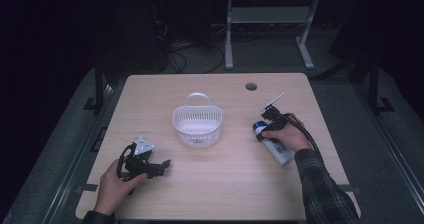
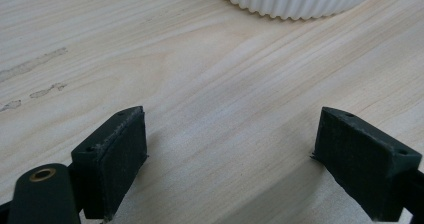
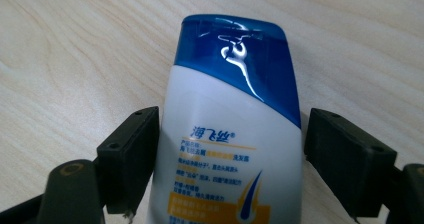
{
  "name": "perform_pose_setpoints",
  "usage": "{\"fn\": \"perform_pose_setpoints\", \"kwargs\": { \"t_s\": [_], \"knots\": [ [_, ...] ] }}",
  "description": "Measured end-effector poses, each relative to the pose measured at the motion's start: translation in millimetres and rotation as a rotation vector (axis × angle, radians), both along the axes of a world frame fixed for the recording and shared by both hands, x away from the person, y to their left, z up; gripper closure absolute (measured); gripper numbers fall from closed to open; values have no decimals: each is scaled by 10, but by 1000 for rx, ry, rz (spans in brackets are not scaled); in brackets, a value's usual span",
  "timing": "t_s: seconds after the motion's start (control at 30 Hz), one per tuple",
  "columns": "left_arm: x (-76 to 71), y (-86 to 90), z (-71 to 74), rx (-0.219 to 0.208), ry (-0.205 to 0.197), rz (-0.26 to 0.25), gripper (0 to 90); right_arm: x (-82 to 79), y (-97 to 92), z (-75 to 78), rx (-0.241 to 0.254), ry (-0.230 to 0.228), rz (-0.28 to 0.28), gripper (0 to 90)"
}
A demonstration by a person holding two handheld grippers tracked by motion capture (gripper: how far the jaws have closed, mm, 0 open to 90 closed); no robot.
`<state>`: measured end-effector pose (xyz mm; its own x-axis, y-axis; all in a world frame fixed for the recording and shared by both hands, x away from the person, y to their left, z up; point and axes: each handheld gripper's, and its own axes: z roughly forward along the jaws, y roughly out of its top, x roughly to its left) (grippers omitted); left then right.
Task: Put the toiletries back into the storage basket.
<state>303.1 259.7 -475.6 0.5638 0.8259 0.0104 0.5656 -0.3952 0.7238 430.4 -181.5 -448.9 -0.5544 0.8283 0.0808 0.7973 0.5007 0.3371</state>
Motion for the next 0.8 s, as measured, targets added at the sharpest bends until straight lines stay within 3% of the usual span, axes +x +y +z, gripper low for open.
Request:
{"fn": "perform_pose_setpoints", "kwargs": {
  "t_s": [0.23, 0.33, 0.8],
  "knots": [
    [0, 0, 0, 0, 0, 0, 126, -35, 54, -10, -48, -32, 19, 263],
    [0, 0, 0, 0, 0, 0, 126, -46, 60, -1, -38, -46, 23, 322],
    [-1, 1, 1, 1, 2, -2, 126, -51, 70, 10, -37, -40, 1, 341]
  ]
}}
